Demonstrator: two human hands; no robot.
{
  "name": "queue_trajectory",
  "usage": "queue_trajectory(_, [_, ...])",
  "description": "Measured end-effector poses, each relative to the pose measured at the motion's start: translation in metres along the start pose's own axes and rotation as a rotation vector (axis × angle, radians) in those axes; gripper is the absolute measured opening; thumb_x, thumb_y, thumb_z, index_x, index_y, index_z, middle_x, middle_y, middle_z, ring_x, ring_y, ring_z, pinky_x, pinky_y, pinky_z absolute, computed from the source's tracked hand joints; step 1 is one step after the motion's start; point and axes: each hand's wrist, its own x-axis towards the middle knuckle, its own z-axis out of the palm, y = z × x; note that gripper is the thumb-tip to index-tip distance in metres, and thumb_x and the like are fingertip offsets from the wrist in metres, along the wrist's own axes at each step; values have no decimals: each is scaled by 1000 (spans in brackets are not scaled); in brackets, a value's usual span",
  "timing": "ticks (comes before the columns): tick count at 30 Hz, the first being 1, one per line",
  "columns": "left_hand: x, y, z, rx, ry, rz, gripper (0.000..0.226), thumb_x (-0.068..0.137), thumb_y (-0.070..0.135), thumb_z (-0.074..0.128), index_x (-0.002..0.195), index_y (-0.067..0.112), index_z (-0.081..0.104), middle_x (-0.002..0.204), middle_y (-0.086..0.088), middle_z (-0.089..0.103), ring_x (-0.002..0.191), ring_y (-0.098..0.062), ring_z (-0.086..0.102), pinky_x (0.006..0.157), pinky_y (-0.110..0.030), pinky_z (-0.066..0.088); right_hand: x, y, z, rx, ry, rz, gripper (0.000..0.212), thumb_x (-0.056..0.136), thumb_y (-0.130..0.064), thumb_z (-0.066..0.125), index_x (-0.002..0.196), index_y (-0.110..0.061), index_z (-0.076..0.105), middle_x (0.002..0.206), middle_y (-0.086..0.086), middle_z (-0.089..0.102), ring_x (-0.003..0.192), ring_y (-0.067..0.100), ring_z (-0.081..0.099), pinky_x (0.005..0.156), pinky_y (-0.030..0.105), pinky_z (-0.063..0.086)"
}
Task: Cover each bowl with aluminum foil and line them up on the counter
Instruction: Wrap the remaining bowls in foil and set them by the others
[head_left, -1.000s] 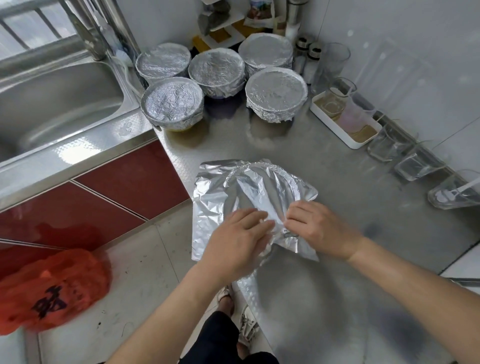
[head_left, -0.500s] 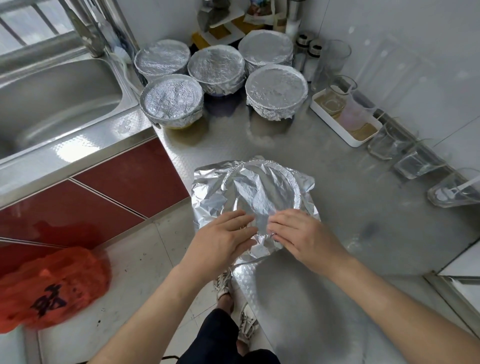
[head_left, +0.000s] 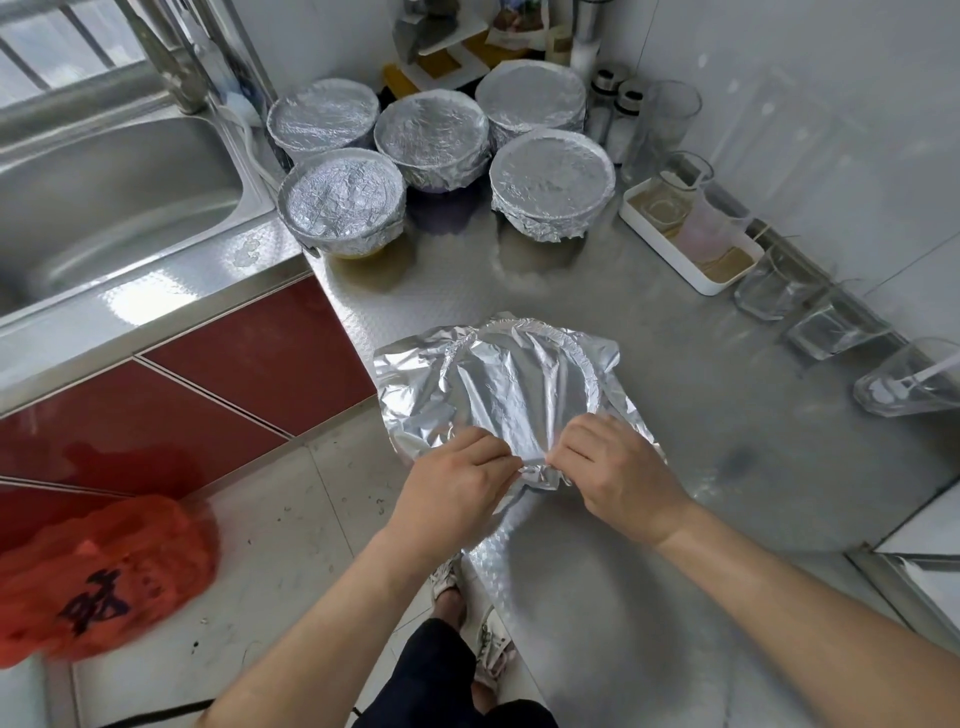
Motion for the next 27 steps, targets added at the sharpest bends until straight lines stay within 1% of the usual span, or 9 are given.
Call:
queue_trajectory(3, [3,9,5,5,-28,-58,18,91,23,57,84,16,73,84,6,63,80,-17,57,60,-30,51,2,6,-8,77,-64,66,18,71,2,72,76,-13,64,77,1,56,76,25,53,76,32,41])
queue_trajectory(5, [4,13,6,-31,-39,-76,22,91,28,54,89,16,73,88,5,64,83,-18,58,68,-30,50,3,6,-16,143,-121,147,10,77,-13,71,86,-17,69,87,-2,60,83,22,57,86,32,41])
queue_trajectory(6, [5,14,4,-56,-32,-89,25,90,31,53,92,16,73,90,5,64,84,-18,58,71,-28,48,3,4,-19,175,-136,197,12,79,-20,69,91,-18,70,90,-4,60,85,20,57,88,31,40])
queue_trajectory(8, [5,15,0,-85,-3,-124,28,90,35,53,95,17,74,90,5,65,84,-17,56,72,-24,45,4,-3,-20,216,-135,255,16,82,-27,67,95,-20,71,91,-6,61,85,18,56,85,28,39])
queue_trajectory(12, [5,12,0,-24,-20,-133,29,91,38,51,88,21,74,83,8,61,80,-14,52,67,-19,41,3,-17,-9,168,-138,220,11,79,-20,76,87,-15,70,86,-3,60,79,21,56,75,37,50])
queue_trajectory(17, [4,10,9,0,-31,-93,28,94,33,52,82,19,74,78,7,60,74,-16,53,60,-29,48,5,-16,0,57,-57,154,15,73,0,75,74,-12,65,76,1,55,71,22,50,67,30,38])
queue_trajectory(23, [8,14,13,39,-15,-41,15,92,20,63,78,17,70,74,5,56,71,-15,49,63,-27,43,3,-5,1,6,-1,29,19,78,5,67,70,-11,60,70,4,47,69,24,44,66,31,37])
queue_trajectory(25, [11,17,15,25,-39,-93,13,90,20,64,80,17,71,75,5,57,74,-15,49,63,-28,45,5,2,-1,15,-36,20,19,76,5,70,72,-11,61,72,4,49,71,23,46,69,30,37])
queue_trajectory(27, [15,24,13,-11,-91,-177,20,94,26,54,88,19,72,80,5,59,79,-16,52,64,-32,49,7,9,-6,49,-80,48,15,75,1,73,78,-12,65,78,2,55,77,23,52,74,31,42])
